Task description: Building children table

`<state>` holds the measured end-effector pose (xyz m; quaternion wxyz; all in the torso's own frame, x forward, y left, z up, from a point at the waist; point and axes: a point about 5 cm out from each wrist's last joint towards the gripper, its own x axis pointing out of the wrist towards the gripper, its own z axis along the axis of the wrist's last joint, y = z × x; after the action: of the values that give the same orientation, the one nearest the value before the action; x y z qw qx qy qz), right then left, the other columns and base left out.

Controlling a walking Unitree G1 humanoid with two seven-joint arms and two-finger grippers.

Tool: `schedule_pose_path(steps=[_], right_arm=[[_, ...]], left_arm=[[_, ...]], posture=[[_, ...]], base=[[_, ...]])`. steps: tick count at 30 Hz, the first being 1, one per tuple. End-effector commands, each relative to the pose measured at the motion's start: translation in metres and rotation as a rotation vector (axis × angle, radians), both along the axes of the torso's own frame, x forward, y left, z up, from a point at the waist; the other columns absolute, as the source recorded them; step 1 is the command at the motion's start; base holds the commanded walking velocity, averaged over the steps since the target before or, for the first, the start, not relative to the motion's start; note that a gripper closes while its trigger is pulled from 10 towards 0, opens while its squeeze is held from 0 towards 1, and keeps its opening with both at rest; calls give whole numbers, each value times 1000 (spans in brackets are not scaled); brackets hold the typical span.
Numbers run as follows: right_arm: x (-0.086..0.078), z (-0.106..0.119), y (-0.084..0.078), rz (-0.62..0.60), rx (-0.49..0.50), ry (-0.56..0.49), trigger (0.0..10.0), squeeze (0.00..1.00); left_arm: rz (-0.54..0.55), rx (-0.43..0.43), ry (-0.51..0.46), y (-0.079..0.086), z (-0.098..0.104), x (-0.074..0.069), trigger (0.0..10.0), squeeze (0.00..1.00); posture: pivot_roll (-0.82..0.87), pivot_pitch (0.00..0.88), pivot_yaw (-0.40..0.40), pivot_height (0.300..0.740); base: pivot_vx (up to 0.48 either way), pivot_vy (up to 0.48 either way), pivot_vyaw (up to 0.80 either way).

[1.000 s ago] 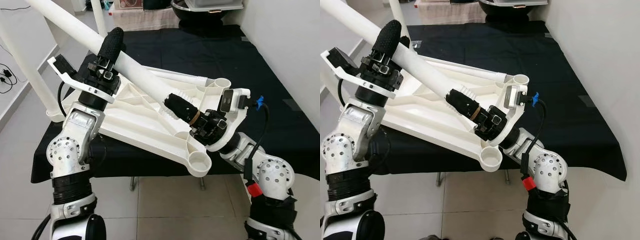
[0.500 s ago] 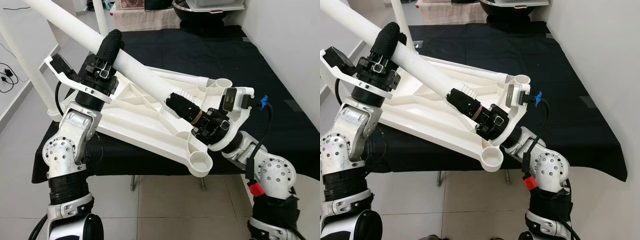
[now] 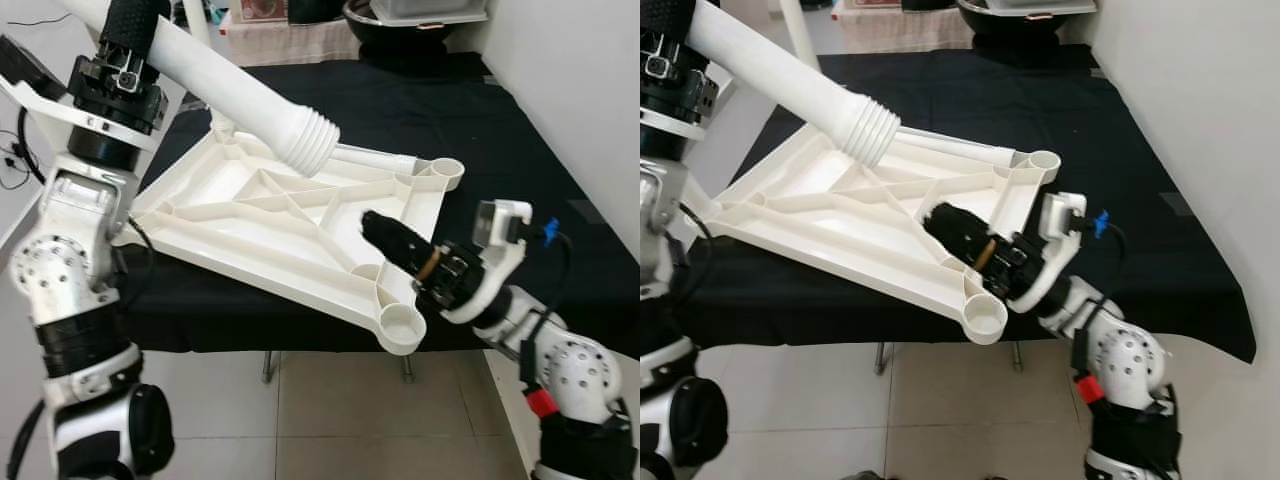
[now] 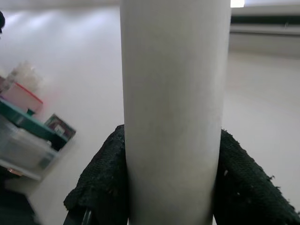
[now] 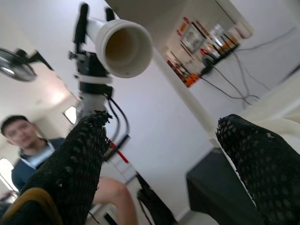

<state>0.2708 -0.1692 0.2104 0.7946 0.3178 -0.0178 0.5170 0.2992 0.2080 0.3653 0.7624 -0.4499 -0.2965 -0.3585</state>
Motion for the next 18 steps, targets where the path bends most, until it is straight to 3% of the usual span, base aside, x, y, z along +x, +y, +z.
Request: schedule_pose_path(steps=[1,2,3,4,5,7,8,9,10,12,13,15,16,17,18], right_arm=[[2,-6,-6,-41,-38,4,10000,1000],[7,-7,-17,-121,-96,2,10000,1000],[7,-7,-17,-121,-96,2,10000,1000],[12,-7,-26,-187,-137,-8,10000,1000],[12,-7,-26,-187,-137,-8,10000,1000],[19,2,-40,-279,-224,-55,10000,1000],[19,2,-40,-279,-224,-55,10000,1000],[18,18,-38,-263,-242,-118,10000,1000],[18,18,-38,-263,-242,-118,10000,1000],[11,42,-20,-163,-257,-226,10000,1000],[11,42,-20,-163,-257,-226,10000,1000],[3,51,0,-53,-275,-293,10000,1000],[3,51,0,-53,-275,-293,10000,1000],[-2,51,11,12,-290,-318,10000,918],[-6,48,21,69,-322,-331,10000,0]], left_arm=[[1,60,-23,0,5,-2,0,0],[-5,189,-29,-6,2,-3,0,0],[-5,189,-29,-6,2,-3,0,0],[-21,320,-26,-14,-4,-3,0,0],[-21,320,-26,-14,-4,-3,0,0],[-68,594,-32,-33,-26,-2,0,0],[-68,594,-32,-33,-26,-2,0,0],[-101,725,-59,-47,-39,-3,0,0],[-101,725,-59,-47,-39,-3,0,0],[-140,872,-107,-64,-56,-2,0,0],[-140,872,-107,-64,-56,-2,0,0],[-147,958,-139,-74,-70,2,0,0],[-147,958,-139,-74,-70,2,0,0],[-135,1003,-168,-81,-79,4,0,0],[-110,1022,-196,-87,-85,6,39,0]], posture=[[-54,104,49,740],[-57,102,51,740],[-57,102,51,740],[-57,102,52,740],[-57,102,52,740],[-60,105,61,740],[-60,105,61,740],[-62,106,65,740],[-62,106,65,740],[-64,106,70,740],[-64,106,70,740],[-65,110,70,740],[-65,110,70,740],[-65,109,70,740],[-62,111,68,740]], base=[[0,0,0],[0,0,0],[0,0,0],[0,0,0],[0,0,0],[0,0,0],[0,0,0],[0,0,0],[0,0,0],[0,0,0],[0,0,0],[0,0,0],[0,0,0],[0,0,0],[0,0,0]])
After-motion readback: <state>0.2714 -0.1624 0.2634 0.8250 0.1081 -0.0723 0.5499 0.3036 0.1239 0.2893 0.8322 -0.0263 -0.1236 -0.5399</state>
